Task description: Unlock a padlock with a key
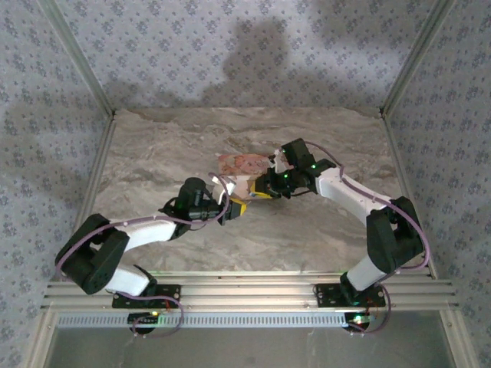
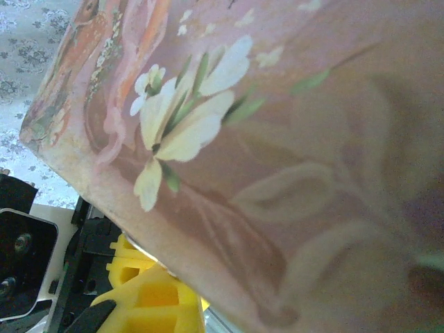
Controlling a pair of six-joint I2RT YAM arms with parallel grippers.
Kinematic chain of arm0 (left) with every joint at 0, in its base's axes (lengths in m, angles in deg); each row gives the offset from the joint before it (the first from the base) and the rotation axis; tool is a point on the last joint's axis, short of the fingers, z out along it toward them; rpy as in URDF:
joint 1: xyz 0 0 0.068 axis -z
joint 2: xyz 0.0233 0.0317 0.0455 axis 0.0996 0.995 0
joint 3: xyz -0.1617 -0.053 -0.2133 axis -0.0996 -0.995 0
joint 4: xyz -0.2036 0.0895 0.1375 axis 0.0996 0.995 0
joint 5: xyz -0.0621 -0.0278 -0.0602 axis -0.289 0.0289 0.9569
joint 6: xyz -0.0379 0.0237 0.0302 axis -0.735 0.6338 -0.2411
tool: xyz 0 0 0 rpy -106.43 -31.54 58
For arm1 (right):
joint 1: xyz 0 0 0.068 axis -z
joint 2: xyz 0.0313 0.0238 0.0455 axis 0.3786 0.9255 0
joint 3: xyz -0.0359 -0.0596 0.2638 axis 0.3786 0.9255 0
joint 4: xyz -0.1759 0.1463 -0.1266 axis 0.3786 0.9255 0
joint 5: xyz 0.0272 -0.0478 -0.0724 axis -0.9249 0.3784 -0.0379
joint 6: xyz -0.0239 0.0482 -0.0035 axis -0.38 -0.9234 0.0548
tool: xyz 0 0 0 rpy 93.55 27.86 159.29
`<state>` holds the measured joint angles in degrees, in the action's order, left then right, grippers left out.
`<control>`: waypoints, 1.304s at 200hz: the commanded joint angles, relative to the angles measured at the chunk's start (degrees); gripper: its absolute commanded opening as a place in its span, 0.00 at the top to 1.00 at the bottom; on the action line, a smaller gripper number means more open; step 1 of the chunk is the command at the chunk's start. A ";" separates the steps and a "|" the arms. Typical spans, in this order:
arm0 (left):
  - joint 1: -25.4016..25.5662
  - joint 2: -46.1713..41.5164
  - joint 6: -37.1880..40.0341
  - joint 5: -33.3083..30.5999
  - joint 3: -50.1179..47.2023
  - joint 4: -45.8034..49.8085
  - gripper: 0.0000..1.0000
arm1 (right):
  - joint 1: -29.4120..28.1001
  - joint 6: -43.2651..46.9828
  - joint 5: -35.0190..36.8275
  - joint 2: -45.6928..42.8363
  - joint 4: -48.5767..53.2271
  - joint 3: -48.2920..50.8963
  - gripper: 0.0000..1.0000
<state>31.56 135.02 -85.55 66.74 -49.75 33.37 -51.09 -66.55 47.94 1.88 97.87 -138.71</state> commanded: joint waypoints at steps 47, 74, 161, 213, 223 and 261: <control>0.42 0.36 0.99 -1.84 1.80 -3.53 1.00 | 0.29 -0.31 -2.41 -2.20 -2.83 0.36 1.00; 0.47 0.34 0.99 -1.75 1.79 -3.54 1.00 | 0.28 -0.31 -2.38 -2.15 -2.91 0.45 1.00; 0.57 -0.27 0.90 -3.15 1.63 -3.62 1.00 | 0.10 -0.39 -2.30 -2.13 -3.21 0.62 1.00; 0.52 -0.36 0.82 -3.59 1.71 -3.97 1.00 | -0.16 -0.75 -2.30 -1.67 -3.73 0.47 1.00; 0.55 -0.46 0.80 -3.59 1.79 -3.97 1.00 | -0.24 -0.79 -2.39 -1.67 -3.71 0.45 1.00; 0.54 -0.57 0.86 -4.38 1.79 -3.99 1.00 | -0.25 -0.89 -2.41 -1.65 -3.74 0.36 1.00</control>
<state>31.80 135.04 -85.46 62.91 -49.58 31.11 -51.16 -66.87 47.83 1.86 96.54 -137.90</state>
